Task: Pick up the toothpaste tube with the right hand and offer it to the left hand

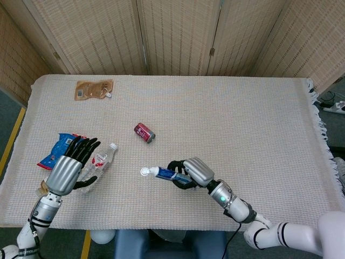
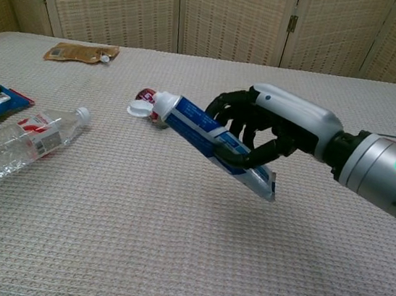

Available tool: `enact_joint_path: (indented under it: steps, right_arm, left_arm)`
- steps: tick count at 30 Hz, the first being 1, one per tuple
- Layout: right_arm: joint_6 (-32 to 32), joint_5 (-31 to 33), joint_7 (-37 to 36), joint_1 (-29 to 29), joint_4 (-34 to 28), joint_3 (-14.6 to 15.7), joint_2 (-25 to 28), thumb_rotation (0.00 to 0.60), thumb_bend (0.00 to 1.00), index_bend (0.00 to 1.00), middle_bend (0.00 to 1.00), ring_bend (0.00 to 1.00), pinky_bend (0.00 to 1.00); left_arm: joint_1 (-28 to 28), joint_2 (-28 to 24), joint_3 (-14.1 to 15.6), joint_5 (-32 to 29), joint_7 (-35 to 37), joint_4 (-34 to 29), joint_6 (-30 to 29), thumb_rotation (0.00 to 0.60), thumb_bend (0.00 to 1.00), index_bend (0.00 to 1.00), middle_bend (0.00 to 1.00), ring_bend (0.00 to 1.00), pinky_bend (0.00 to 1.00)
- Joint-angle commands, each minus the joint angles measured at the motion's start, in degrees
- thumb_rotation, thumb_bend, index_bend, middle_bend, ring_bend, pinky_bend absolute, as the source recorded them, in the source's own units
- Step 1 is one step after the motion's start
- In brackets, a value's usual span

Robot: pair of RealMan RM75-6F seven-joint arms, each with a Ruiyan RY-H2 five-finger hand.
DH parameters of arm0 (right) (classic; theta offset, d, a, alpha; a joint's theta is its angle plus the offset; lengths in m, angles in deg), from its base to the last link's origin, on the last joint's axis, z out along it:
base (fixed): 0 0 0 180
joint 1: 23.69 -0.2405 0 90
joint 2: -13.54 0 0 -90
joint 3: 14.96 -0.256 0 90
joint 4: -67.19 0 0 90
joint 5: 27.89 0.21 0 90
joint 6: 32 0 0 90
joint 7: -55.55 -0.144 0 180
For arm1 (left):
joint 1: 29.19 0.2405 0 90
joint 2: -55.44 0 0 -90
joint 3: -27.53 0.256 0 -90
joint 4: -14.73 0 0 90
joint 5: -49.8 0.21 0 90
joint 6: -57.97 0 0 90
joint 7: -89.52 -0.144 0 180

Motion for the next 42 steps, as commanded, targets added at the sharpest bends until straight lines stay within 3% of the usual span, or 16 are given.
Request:
enact_joint_path:
  steps: [1,9,21,42]
  right_arm:
    - [-2.9,-2.7,-9.5,-0.3,3.5,0.0,-0.6,0.600,0.64,0.67,0.59,0.67,0.60]
    - [-2.9,-3.2,-16.5,-1.4,6.5,0.9,-3.1,0.600,0.64,0.68,0.60,0.68,0.60]
    - [-2.3,-3.6,-19.1,-2.5,6.4,2.3,-4.9,0.600,0.64,0.69,0.60,0.68,0.60]
    - [-1.7,-3.7,-18.3,-3.2,7.2,3.7,-6.0,0.600,0.65,0.70,0.61,0.69,0.61]
  left_arm:
    - [-1.6,1.2,0.0,0.9,-1.6,-1.2,1.4,0.600,0.22,0.03,0.12,0.11,0.02]
    - [-4.9,5.1,-0.2,1.2,-3.4,-1.7,3.6,0.600,0.22,0.02,0.12,0.10,0.00]
    - [-8.6,10.4,-1.5,-1.2,-2.9,0.2,5.4,0.600,0.22,0.02,0.12,0.10,0.00]
    - [-10.0,11.5,-0.9,-2.7,-0.3,0.1,4.5,0.600,0.24,0.03,0.12,0.11,0.01]
